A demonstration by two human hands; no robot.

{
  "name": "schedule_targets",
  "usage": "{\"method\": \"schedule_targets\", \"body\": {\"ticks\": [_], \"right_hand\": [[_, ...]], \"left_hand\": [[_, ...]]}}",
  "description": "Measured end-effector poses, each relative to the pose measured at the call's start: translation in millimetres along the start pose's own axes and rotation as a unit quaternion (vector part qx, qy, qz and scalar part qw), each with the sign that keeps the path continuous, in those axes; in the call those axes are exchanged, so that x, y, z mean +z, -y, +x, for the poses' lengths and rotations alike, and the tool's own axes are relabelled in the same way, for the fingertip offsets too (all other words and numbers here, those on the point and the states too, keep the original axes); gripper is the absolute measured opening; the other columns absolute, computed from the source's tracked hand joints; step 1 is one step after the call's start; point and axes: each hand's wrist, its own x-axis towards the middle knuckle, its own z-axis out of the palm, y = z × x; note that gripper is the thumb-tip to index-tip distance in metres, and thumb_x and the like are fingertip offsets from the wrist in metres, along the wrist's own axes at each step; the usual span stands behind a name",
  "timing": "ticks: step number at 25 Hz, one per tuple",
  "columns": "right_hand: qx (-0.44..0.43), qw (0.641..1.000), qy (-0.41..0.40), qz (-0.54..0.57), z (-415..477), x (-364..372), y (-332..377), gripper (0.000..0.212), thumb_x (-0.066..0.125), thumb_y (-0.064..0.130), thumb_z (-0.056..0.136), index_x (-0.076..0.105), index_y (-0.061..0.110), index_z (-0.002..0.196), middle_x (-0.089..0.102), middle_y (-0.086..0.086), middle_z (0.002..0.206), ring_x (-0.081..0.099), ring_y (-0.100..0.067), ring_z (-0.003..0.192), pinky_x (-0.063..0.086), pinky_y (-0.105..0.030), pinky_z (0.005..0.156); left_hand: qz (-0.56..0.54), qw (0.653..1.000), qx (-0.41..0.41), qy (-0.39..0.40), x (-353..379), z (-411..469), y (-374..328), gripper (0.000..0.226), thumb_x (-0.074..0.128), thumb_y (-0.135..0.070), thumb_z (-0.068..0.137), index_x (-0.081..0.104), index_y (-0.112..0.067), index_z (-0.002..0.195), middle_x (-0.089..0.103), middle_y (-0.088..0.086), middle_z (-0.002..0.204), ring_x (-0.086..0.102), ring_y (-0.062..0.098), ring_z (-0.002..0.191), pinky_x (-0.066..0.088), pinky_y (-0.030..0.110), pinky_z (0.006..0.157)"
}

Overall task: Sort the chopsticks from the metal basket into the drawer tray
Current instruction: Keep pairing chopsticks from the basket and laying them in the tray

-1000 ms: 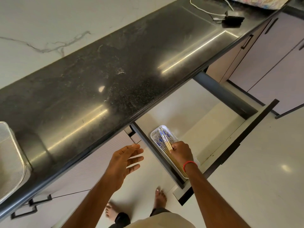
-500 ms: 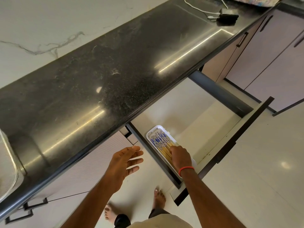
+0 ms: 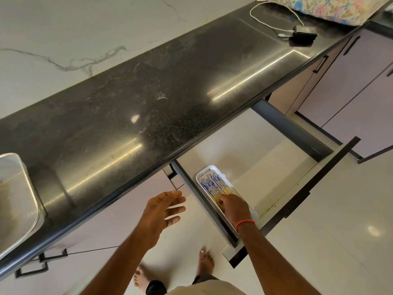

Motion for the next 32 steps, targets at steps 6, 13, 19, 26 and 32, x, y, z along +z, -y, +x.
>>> {"method": "schedule_targets", "body": {"ticks": [6, 13, 19, 26, 32], "right_hand": [[-0.002, 0.999, -0.025, -0.021, -4, -14, 11, 0.01, 0.053, 0.023, 0.094, 0.061, 0.019, 0.099, 0.07, -0.002, 0.099, 0.066, -0.024, 0.089, 0.058, -0.034, 0.075], [-0.019, 0.993, -0.115, 0.033, -5, -55, 64, 0.018, 0.062, 0.037, 0.086, 0.069, 0.02, 0.09, 0.071, -0.002, 0.084, 0.065, -0.023, 0.078, 0.053, -0.03, 0.062], [-0.125, 0.974, -0.149, 0.12, -7, -84, 112, 0.02, 0.068, 0.036, 0.087, 0.071, 0.019, 0.096, 0.074, 0.001, 0.092, 0.07, -0.016, 0.082, 0.06, -0.03, 0.072], [-0.216, 0.948, -0.132, 0.196, -10, -101, 186, 0.013, 0.073, 0.03, 0.085, 0.07, 0.019, 0.09, 0.074, 0.005, 0.085, 0.066, -0.005, 0.076, 0.05, -0.013, 0.067], [-0.281, 0.93, -0.07, 0.227, -13, -95, 265, 0.018, 0.074, 0.033, 0.084, 0.072, 0.023, 0.099, 0.073, 0.011, 0.087, 0.068, -0.001, 0.081, 0.056, -0.018, 0.07]], "left_hand": [[-0.014, 1.0, 0.017, -0.014, -16, -6, -5, 0.027, 0.049, -0.032, 0.101, 0.068, -0.016, 0.111, 0.074, 0.008, 0.114, 0.07, 0.028, 0.106, 0.055, 0.043, 0.095], [-0.03, 0.998, 0.043, -0.015, -28, -12, -13, 0.029, 0.048, -0.032, 0.102, 0.067, -0.014, 0.116, 0.072, 0.007, 0.117, 0.069, 0.028, 0.109, 0.055, 0.041, 0.094], [-0.055, 0.995, 0.075, -0.027, -53, -25, -23, 0.029, 0.048, -0.031, 0.103, 0.066, -0.015, 0.118, 0.073, 0.005, 0.118, 0.07, 0.025, 0.107, 0.058, 0.035, 0.087], [-0.091, 0.984, 0.127, -0.086, -107, -51, -29, 0.031, 0.055, -0.038, 0.097, 0.068, -0.016, 0.113, 0.075, 0.002, 0.114, 0.072, 0.021, 0.104, 0.058, 0.038, 0.09], [-0.11, 0.974, 0.152, -0.129, -155, -74, -34, 0.028, 0.058, -0.038, 0.096, 0.069, -0.018, 0.112, 0.076, 0.001, 0.112, 0.073, 0.018, 0.103, 0.057, 0.04, 0.092]]}}
